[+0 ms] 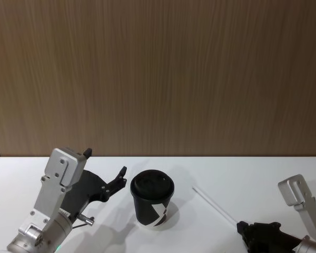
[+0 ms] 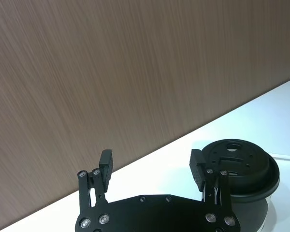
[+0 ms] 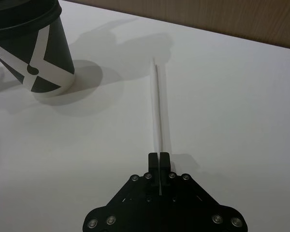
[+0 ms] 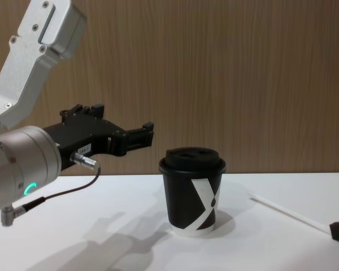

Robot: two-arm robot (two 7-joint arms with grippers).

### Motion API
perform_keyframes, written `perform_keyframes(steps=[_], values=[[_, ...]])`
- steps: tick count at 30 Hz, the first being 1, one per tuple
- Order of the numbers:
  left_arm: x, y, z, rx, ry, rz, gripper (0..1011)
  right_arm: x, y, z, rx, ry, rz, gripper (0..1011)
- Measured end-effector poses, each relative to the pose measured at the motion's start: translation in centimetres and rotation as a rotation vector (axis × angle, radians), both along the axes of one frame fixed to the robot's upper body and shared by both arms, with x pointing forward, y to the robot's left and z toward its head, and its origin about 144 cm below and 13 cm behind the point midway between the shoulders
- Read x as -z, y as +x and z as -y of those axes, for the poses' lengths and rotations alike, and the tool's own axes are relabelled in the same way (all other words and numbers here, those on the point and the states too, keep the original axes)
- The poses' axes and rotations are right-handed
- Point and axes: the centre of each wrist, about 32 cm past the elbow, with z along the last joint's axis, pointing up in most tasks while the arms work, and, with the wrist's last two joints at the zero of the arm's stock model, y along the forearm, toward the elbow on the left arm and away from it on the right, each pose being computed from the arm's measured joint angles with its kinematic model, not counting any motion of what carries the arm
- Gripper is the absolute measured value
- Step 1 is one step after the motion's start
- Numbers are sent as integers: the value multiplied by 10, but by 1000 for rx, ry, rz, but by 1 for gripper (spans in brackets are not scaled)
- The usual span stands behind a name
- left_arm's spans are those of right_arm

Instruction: Pick up the straw with one hand, pass it to the other hand, and insert it into the cup.

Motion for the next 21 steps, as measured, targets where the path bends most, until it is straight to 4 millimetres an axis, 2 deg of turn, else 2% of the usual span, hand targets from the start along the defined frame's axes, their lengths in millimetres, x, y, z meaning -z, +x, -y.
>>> perform_keyframes(steps=[11, 21], values=[[0, 0, 0, 0, 0, 0, 1000, -1, -2, 2, 20, 8, 48, 1], [0, 0, 0, 0, 0, 0, 1000, -11, -4, 3, 58, 65, 179, 1]])
